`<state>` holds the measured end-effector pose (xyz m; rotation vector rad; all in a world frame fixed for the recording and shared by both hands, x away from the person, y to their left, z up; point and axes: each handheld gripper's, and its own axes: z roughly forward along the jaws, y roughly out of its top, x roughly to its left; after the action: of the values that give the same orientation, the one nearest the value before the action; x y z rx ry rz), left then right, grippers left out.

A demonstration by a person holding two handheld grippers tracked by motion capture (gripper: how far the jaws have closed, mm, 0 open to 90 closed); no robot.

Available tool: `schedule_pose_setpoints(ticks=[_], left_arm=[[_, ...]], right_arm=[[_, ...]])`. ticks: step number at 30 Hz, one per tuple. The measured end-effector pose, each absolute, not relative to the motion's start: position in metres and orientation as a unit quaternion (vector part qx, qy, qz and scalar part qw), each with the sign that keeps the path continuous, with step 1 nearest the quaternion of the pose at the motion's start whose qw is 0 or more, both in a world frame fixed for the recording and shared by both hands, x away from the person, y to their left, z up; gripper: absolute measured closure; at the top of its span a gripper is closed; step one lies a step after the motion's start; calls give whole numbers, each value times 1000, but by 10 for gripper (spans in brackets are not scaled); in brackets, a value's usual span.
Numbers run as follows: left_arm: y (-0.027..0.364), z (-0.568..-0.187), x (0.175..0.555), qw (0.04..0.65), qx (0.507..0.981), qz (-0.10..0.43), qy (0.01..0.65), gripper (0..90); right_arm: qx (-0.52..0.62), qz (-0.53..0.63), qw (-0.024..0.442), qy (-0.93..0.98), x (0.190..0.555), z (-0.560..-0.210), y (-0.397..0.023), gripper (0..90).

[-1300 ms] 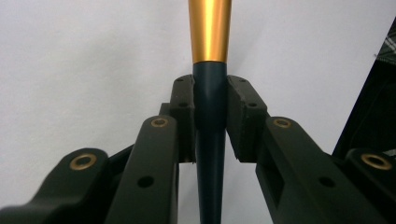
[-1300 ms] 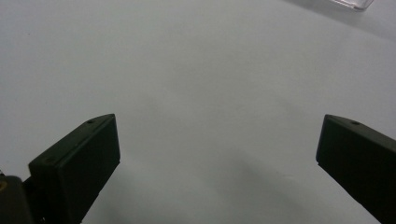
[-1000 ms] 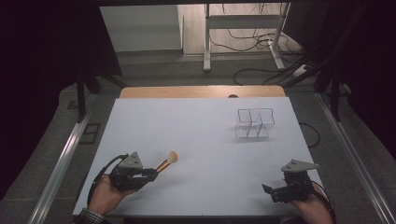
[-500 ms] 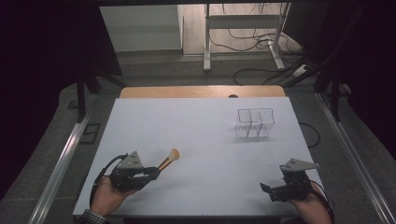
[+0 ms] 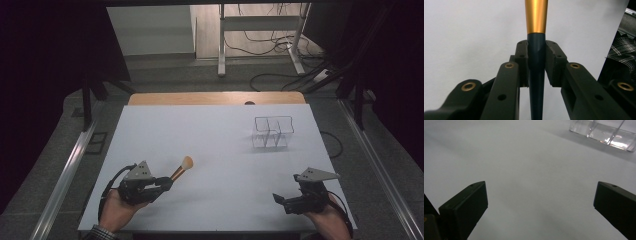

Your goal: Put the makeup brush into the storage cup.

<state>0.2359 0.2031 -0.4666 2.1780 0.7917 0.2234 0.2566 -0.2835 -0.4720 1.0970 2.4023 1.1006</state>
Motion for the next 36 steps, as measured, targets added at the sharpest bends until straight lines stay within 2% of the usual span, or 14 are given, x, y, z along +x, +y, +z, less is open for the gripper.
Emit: schedule_pose_setpoints(ticks=[24,36], left_arm=[[189,-464,237,416,852,86,307,743],[181,-463,239,421,850,90,305,743]], right_arm=[[354,442,111,817,261,-456,-255,0],[353,464,75,809,264,-453,-237,0]])
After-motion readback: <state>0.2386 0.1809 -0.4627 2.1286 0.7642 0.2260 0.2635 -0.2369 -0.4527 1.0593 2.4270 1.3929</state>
